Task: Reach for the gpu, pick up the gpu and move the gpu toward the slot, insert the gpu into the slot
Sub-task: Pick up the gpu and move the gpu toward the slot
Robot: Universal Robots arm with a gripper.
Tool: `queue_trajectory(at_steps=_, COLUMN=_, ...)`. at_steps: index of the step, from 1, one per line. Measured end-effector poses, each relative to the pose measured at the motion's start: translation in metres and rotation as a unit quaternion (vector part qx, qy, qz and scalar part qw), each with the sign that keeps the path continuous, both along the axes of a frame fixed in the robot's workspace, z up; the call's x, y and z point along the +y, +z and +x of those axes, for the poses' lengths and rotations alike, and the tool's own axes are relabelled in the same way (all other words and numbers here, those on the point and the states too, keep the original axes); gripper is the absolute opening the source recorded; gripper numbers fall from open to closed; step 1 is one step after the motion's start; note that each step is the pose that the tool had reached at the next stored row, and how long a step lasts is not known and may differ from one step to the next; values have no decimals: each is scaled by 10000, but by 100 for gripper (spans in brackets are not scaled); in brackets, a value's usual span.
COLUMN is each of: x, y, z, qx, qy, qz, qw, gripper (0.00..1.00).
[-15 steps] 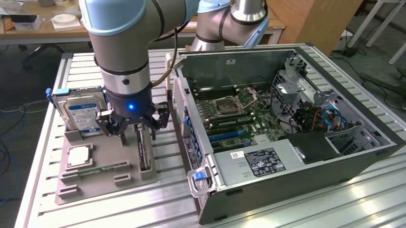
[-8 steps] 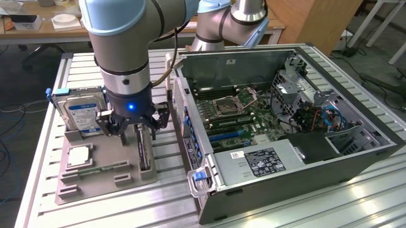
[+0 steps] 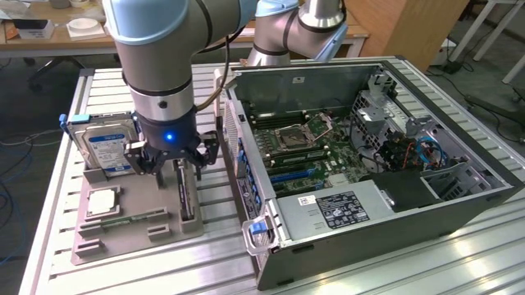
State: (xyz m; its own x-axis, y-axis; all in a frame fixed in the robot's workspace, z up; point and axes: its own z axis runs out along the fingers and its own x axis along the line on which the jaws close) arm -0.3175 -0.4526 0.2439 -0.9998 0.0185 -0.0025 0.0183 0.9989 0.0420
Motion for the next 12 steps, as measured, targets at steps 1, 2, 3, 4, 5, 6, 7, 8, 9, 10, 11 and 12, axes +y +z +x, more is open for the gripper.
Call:
queue_trajectory(at_steps=1, x=14, y=-1, z=0, qx=0, qy=0, qz=0, qw=10000, gripper=71)
queue_trajectory(at_steps=2, x=26, y=-2, z=0, qx=0, qy=0, qz=0, qw=10000, gripper=71)
queue_trajectory(at_steps=3, x=35, y=-4, z=0, qx=0, qy=0, qz=0, qw=10000, gripper=71)
queue_trajectory(at_steps=4, x=38, y=-14, z=0, qx=-1, qy=0, qz=1, qw=10000, gripper=71)
queue_trajectory(at_steps=5, x=39, y=-28, z=1, qx=0, qy=1, qz=3, qw=10000, gripper=71)
queue_trajectory(at_steps=6, x=40, y=-43, z=1, qx=0, qy=1, qz=8, qw=10000, gripper=71)
queue_trajectory(at_steps=7, x=40, y=-60, z=0, qx=1, qy=0, qz=10, qw=10000, gripper=71)
queue_trajectory(at_steps=8, x=40, y=-76, z=0, qx=1, qy=0, qz=11, qw=10000, gripper=71)
queue_trajectory(at_steps=9, x=40, y=-88, z=0, qx=2, qy=0, qz=11, qw=10000, gripper=71)
queue_trajectory(at_steps=10, x=40, y=-101, z=0, qx=3, qy=0, qz=11, qw=10000, gripper=71)
queue_trajectory(at_steps=11, x=40, y=-113, z=0, qx=3, qy=0, qz=10, qw=10000, gripper=71)
queue_trajectory(at_steps=12, x=40, y=-124, z=0, qx=3, qy=0, qz=11, qw=10000, gripper=71)
